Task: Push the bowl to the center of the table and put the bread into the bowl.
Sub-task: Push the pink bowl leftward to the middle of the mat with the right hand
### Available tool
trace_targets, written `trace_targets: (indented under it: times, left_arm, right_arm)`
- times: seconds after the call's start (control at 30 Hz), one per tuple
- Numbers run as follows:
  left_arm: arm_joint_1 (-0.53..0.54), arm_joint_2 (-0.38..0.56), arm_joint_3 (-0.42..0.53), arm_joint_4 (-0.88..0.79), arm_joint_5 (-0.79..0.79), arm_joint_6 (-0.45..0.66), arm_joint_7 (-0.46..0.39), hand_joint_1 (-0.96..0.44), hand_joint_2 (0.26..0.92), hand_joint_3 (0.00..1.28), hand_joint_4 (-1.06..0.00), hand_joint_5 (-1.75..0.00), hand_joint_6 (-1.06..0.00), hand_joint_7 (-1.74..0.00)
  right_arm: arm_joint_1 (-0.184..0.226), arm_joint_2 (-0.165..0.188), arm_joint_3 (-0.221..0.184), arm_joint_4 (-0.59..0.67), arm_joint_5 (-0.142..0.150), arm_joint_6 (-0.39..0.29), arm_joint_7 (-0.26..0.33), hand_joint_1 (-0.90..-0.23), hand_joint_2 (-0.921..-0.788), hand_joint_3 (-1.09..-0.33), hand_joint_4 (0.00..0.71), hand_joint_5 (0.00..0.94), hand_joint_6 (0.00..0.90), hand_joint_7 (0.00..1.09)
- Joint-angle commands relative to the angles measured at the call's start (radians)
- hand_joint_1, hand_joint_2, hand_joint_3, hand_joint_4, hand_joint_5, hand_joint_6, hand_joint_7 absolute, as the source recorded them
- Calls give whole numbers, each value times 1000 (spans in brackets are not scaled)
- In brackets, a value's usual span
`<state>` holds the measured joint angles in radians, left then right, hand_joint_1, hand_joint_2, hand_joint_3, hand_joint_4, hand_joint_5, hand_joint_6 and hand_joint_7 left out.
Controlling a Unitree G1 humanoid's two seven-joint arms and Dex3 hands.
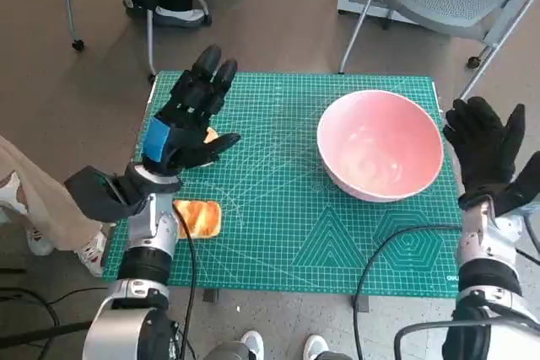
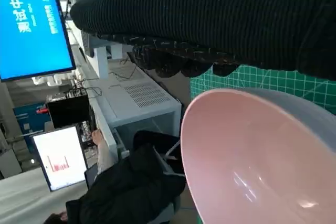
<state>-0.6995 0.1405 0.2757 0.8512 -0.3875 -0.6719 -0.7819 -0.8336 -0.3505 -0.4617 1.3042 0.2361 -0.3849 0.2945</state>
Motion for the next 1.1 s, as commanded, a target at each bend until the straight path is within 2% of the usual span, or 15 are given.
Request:
trace_targets:
  times: [0.03,0.57,0.83,1.1]
  left_arm:
    - [17,8,-8,-17,11,-11,8,-243,921,184,-101,0,-205,-6]
    - [25,14,-14,-46,2,10,17,-235,921,193,-102,-1,-210,-7]
    - [28,11,-14,-57,-4,21,20,-229,921,199,-99,0,-208,-5]
    - [35,11,-15,-74,-5,30,23,-227,921,201,-99,0,-208,-5]
  right_arm:
    - [33,14,-3,19,-1,25,-16,-661,-921,-887,156,3,167,176]
    - [21,65,18,16,-19,22,-29,-664,-921,-863,179,10,181,163]
    - [19,89,38,14,-28,10,-11,-672,-921,-861,171,4,181,156]
    - [11,111,37,15,-26,9,-1,-686,-921,-861,182,8,196,158]
